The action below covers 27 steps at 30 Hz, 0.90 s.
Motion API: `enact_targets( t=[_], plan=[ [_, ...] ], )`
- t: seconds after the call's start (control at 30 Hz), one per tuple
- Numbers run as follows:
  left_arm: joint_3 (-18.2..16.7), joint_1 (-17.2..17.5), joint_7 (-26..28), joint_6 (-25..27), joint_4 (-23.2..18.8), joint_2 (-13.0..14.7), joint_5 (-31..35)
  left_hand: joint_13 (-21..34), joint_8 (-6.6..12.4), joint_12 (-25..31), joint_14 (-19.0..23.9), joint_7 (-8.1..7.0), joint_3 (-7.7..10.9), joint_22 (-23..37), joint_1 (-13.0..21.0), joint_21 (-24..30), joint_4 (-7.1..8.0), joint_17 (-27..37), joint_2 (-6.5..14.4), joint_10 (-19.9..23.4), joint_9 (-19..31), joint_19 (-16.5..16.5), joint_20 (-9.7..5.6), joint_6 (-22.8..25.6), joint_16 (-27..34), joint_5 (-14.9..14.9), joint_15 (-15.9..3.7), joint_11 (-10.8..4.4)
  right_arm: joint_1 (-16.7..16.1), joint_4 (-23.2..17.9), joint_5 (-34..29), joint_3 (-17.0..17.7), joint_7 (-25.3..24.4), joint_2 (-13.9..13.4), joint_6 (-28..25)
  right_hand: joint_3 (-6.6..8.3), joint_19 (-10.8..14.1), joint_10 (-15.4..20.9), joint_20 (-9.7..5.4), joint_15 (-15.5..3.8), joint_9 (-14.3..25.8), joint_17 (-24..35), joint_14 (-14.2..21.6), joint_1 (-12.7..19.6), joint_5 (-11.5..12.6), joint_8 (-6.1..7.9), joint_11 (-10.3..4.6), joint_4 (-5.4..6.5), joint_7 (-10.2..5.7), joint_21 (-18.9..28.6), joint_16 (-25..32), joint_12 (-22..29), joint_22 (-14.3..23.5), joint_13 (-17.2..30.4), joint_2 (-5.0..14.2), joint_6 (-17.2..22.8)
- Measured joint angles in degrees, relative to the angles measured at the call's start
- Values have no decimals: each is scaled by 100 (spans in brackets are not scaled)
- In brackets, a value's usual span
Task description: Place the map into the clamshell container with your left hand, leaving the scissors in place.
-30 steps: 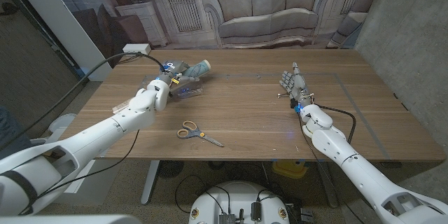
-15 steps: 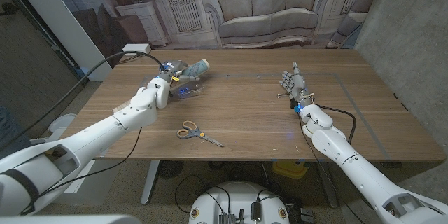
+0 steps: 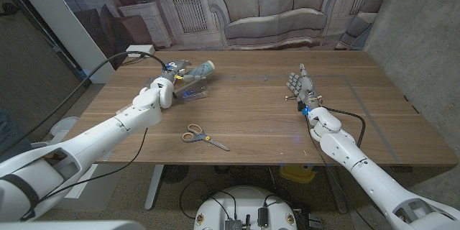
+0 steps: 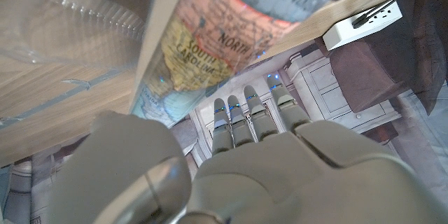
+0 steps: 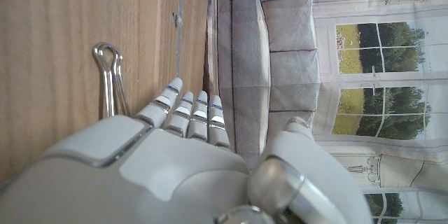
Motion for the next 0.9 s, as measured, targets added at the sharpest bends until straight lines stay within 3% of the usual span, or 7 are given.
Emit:
enact_targets(
  t=[0.9],
  plan=[
    [-65,49,67,206,-280,63,-180,-26,34,46,-70,1,1,0,-60,0,0,-27,-14,-39,-1,-51,10,-43,0,42,8,-21,5,35,-5,5,24,9,32,0,2,0,-3,0,0,0,0,23,-44,0,0,1,0,-29,0,0,-1,0,23,0]
  ],
)
